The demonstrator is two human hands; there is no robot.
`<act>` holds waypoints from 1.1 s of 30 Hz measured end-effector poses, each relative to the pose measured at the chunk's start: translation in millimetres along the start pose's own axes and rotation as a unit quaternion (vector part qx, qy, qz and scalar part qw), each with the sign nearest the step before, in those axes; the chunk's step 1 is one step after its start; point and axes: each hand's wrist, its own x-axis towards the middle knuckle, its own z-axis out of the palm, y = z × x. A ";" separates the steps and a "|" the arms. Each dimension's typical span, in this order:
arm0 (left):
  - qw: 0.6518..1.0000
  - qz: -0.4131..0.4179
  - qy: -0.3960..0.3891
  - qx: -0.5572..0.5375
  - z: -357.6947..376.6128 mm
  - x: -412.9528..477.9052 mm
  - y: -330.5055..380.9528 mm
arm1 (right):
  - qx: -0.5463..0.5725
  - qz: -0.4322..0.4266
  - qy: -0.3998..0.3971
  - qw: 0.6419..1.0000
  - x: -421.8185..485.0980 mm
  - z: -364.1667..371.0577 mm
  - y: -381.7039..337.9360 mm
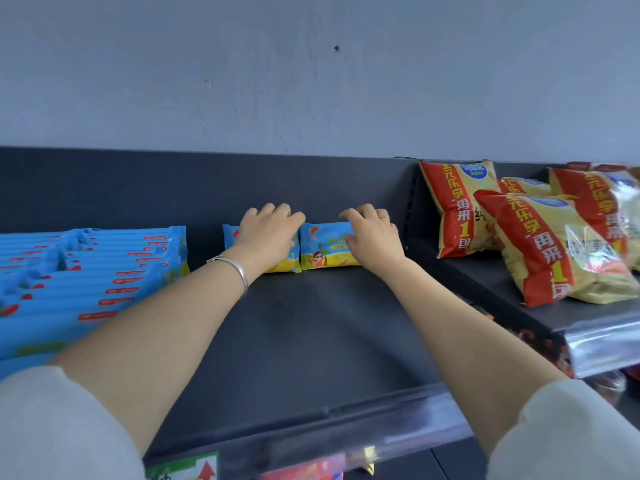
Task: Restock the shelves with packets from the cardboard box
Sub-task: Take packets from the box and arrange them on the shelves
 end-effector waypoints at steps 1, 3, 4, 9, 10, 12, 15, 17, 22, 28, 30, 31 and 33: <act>1.000 0.009 0.001 -0.014 -1.2 -0.8 6.4 | 0.003 0.004 0.000 1.000 -7.1 -3.5 0.2; 0.999 0.032 0.007 -0.036 -3.2 -2.2 20.2 | 0.011 0.012 -0.001 1.000 -23.5 -11.9 2.6; 0.998 0.045 0.009 -0.042 -5.4 -3.0 26.7 | 0.015 0.013 0.000 1.000 -32.5 -17.1 4.8; 0.993 0.078 -0.010 -0.088 -27.0 -14.6 56.2 | 0.011 0.018 0.009 1.000 -76.6 -49.6 21.5; 0.992 0.090 -0.003 -0.091 -31.3 -17.2 63.6 | 0.009 0.021 0.014 1.000 -84.8 -56.0 25.3; 0.988 0.112 0.015 -0.100 -40.1 -22.9 79.3 | 0.010 0.028 0.025 0.999 -100.6 -67.1 33.0; 0.981 0.141 0.042 -0.123 -54.0 -34.2 103.8 | 0.019 0.037 0.045 0.998 -126.6 -80.9 44.5; 0.976 0.159 0.061 -0.134 -63.4 -45.4 122.9 | 0.022 0.031 0.061 0.997 -147.4 -90.9 52.6; 0.967 0.200 0.087 -0.134 -81.5 -83.4 177.7 | -0.014 -0.011 0.088 0.996 -215.1 -117.7 79.9; 0.960 0.218 0.083 -0.154 -79.0 -154.6 250.4 | -0.036 0.013 0.055 0.998 -318.8 -124.8 134.3; 0.957 0.229 0.054 -0.169 -66.4 -182.3 278.2 | -0.033 0.045 0.021 0.998 -356.2 -115.7 149.2; 0.955 0.237 0.034 -0.177 -58.6 -196.1 292.4 | -0.032 0.056 0.001 0.998 -375.0 -109.0 155.9; 0.950 0.254 -0.012 -0.180 -42.4 -220.8 320.0 | -0.023 0.067 -0.030 0.997 -411.0 -94.9 166.3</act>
